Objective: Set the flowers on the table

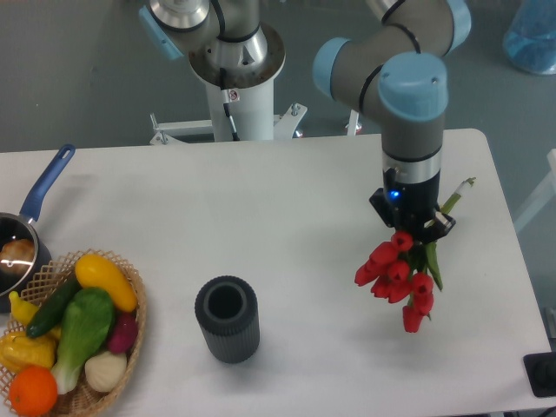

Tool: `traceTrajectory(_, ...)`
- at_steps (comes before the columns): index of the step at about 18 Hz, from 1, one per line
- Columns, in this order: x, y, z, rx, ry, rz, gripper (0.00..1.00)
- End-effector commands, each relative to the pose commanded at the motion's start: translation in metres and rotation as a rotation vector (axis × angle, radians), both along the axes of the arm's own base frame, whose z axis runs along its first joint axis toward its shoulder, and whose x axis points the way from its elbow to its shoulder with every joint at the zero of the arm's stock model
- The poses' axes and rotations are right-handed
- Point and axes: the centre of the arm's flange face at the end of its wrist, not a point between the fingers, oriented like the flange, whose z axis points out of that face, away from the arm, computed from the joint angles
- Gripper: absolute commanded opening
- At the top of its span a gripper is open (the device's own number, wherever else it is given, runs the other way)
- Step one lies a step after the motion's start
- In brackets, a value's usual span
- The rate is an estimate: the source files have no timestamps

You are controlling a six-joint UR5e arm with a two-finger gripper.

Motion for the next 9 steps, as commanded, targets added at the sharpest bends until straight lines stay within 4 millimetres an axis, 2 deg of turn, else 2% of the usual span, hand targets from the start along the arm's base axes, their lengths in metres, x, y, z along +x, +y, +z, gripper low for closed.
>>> traceTrajectory(9,0.006,0.015,-0.038,-0.023,-0.054,-0.015,0.0)
